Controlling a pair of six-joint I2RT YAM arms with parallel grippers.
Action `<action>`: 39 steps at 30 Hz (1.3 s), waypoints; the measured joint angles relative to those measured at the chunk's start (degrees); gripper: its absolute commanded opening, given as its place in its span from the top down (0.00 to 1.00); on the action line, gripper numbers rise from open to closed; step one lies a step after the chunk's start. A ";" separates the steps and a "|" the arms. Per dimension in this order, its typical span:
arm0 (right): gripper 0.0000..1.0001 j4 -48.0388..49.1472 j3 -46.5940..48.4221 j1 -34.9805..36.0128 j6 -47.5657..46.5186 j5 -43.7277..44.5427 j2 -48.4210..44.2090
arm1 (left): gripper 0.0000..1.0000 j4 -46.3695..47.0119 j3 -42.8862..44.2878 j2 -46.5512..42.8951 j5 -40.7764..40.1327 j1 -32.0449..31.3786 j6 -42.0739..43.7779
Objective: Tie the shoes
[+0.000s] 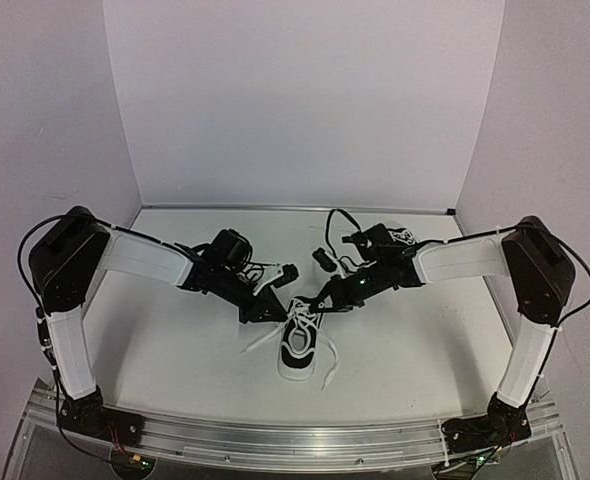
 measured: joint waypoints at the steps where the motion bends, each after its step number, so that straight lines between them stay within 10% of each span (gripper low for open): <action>1: 1.00 0.38 -0.32 0.00 0.20 0.05 -0.22 | 0.80 0.35 -0.79 -0.84 -0.80 -0.01 0.05; 11: 1.00 4.04 -1.30 0.00 1.98 0.49 -1.14 | 0.63 5.63 -6.04 -11.51 -12.54 -3.27 5.68; 39: 1.00 6.88 -2.46 0.00 4.80 0.58 -1.41 | 0.80 -0.35 2.34 -4.86 -26.16 -13.29 23.70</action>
